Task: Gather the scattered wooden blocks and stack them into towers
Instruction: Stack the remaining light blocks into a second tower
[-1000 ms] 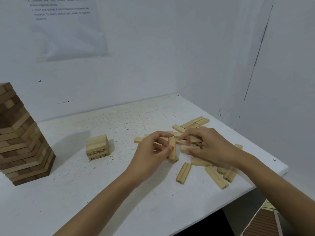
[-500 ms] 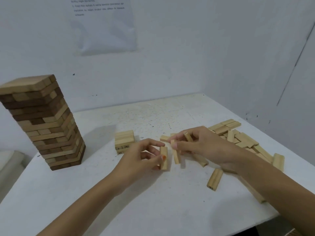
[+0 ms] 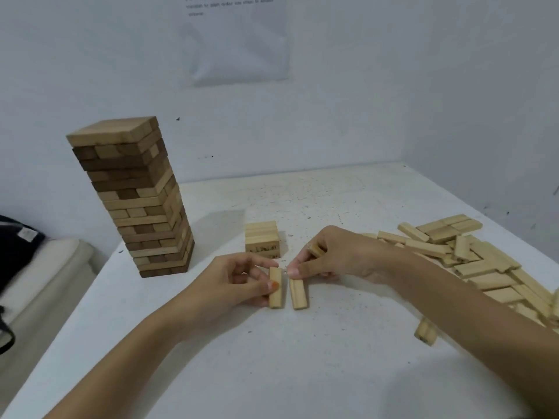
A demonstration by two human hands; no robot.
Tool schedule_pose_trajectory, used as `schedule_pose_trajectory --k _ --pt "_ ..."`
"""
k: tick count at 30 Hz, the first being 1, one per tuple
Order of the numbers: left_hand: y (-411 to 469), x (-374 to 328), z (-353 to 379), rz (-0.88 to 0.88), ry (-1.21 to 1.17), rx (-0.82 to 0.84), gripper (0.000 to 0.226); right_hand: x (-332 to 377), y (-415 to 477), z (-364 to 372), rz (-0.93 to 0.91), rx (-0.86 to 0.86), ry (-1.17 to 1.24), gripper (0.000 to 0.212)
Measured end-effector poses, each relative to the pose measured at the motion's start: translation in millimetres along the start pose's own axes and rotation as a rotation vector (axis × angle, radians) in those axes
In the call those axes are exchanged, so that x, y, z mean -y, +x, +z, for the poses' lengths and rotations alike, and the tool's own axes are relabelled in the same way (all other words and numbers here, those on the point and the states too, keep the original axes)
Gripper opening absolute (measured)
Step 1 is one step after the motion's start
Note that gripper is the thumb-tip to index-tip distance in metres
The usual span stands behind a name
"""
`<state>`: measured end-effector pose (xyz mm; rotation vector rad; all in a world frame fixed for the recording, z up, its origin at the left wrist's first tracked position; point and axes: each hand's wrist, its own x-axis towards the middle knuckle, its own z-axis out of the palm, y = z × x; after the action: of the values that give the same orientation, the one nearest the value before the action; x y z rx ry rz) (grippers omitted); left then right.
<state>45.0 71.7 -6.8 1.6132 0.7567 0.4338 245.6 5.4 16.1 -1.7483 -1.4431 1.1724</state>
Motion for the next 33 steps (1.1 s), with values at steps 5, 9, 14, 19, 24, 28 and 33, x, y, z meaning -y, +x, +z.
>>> schedule_pose_trajectory --k 5,9,14,19,24,28,33 --pt "-2.0 5.8 0.2 0.025 0.163 -0.096 0.021 -5.0 3.9 14.6 -0.066 -0.126 -0.168 0.016" --pt "-1.4 8.2 -2.2 0.023 0.212 -0.108 0.017 -9.6 -1.0 14.4 -0.009 -0.157 -0.119 0.025" --pt "-1.2 7.2 -4.2 -0.002 0.214 -0.121 0.013 -4.6 -13.7 2.8 0.054 -0.040 0.083 0.029" --pt "-3.5 5.1 -8.1 0.025 0.265 -0.068 0.024 -7.6 -14.0 -4.9 0.012 -0.119 0.042 0.014" --pt "-7.9 4.1 -5.3 0.104 0.397 -0.047 0.041 -10.4 -14.1 -3.2 0.042 -0.133 0.077 0.005" --pt "-5.9 10.0 -1.9 0.178 0.509 -0.030 0.046 -13.0 -11.9 3.6 0.034 -0.179 0.061 0.007" --pt "-3.5 13.4 1.4 0.231 0.498 -0.054 0.048 -10.1 -12.9 3.8 0.014 -0.100 0.029 0.016"
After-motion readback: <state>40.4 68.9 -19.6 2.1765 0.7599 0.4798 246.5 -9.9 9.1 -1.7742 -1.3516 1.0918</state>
